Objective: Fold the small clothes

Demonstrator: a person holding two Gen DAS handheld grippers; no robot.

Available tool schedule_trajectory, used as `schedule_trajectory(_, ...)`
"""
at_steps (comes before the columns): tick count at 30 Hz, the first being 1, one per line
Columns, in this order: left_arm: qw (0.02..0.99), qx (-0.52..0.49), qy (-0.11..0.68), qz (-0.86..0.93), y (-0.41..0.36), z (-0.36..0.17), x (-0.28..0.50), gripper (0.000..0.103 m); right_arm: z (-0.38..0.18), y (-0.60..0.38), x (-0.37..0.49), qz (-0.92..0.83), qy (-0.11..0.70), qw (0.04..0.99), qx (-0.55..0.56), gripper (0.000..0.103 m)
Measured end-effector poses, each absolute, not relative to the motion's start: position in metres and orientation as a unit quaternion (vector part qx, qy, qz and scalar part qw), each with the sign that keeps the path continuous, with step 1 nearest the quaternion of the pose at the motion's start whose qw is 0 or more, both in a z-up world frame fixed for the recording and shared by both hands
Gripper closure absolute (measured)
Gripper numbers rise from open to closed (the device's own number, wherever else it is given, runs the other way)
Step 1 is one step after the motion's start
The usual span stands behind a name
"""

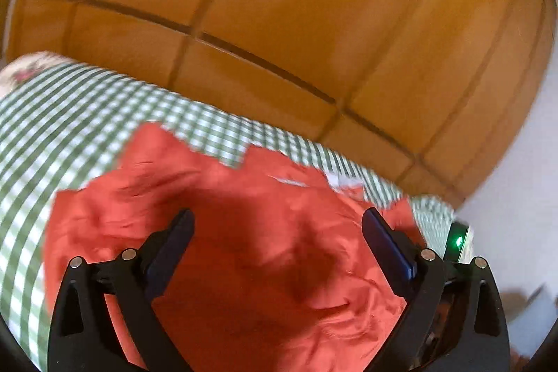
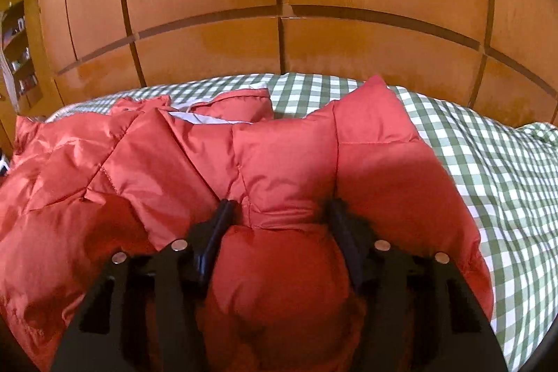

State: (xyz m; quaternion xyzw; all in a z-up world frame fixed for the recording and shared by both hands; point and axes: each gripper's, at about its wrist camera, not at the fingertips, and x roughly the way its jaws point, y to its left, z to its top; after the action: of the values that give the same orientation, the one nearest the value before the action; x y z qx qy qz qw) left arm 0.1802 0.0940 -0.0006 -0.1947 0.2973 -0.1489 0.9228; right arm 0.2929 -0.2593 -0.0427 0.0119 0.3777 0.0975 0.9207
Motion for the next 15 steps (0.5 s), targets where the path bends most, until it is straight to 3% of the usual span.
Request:
schedule_trajectory(7, 0.917, -0.011, 0.386, -0.103, 0.036, -0.037, 0.251, 0.008, -0.043, -0.266, 0.281, 0.083, 0.354, 0.931, 0.022, 0.043)
schedule_trajectory(15, 0.897, -0.062, 0.431, -0.077, 0.061, -0.059, 0.293, 0.003, -0.027, -0.270, 0.336, 0.030, 0.431, 0.901, 0.035, 0.039)
